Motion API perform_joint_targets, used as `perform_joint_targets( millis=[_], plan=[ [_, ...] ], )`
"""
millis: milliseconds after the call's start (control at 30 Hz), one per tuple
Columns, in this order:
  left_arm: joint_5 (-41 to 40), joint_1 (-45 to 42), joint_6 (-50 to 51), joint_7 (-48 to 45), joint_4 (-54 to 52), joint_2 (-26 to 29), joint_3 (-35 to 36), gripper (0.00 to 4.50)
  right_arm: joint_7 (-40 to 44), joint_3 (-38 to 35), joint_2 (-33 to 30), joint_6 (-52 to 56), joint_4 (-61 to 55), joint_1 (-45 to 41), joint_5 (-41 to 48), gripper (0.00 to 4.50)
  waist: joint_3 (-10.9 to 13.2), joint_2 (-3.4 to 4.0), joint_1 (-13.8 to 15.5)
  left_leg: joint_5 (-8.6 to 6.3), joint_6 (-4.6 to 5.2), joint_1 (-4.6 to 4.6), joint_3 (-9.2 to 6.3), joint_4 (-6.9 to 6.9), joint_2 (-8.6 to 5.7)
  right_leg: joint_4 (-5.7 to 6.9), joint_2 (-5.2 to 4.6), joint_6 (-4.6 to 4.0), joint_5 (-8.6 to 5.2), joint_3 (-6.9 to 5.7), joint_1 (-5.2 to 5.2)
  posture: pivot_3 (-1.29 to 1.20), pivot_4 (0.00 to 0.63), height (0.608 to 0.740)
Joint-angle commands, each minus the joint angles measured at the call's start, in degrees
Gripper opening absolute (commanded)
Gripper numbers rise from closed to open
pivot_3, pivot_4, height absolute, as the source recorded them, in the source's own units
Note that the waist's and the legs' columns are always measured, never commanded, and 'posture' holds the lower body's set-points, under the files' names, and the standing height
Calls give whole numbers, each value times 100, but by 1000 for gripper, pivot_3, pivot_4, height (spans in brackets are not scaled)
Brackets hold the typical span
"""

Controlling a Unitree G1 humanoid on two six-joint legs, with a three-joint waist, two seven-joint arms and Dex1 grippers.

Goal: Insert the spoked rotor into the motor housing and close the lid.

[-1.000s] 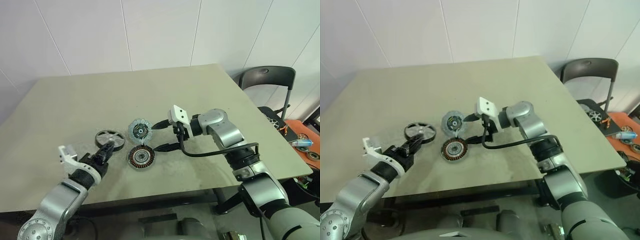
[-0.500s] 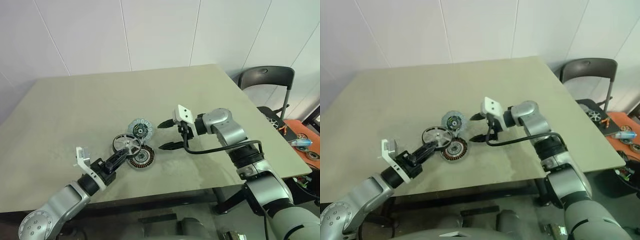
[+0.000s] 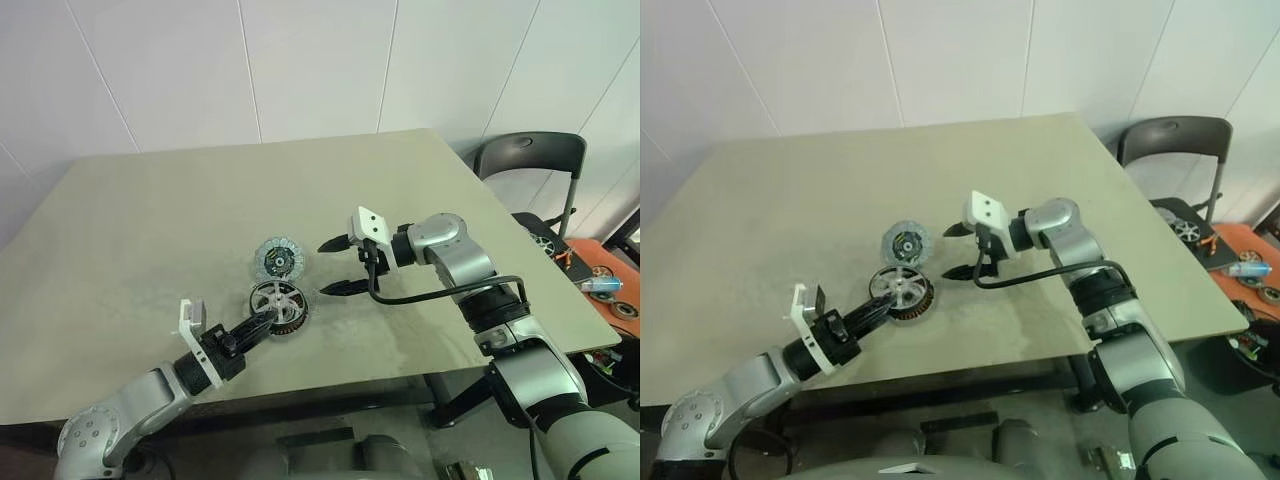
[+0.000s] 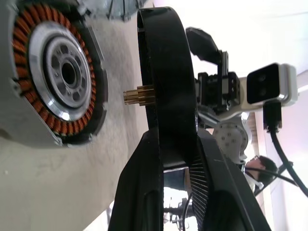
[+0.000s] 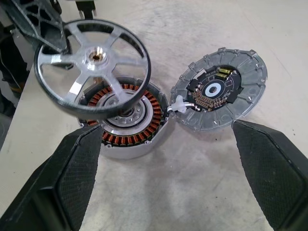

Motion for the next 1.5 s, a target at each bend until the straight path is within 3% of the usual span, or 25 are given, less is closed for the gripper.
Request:
perform_joint_targets(
  millis=[33,967,1367,1500],
  plan=[
    [-21,-166,-36,-51,49,5,-5,412,5,-94,24,-28,-170,-104,69,4500,0,0,0,0,0,0,1,5,-1,6,0,1,-1,1,0,0,0,740],
    [705,-528,-52,-257,668,-384,77,412,22,-60,51,95,-356,-47,91,4500,1,-2,-1,0,0,6,16,23,-4,40,0,20,-13,21,-8,0,0,740],
    [907,-394,-27,5,527,-329,170,4429,25,-71,53,121,-358,-63,89,4500,1,-2,-3,0,0,9,19,24,-4,43,0,20,-13,24,-6,0,0,740],
    [588,-326,-164,472,141,-327,258,4493,28,-74,45,122,-355,-54,89,4500,1,-2,-19,0,0,17,19,24,-2,44,0,21,-13,26,-1,0,0,740]
  ],
)
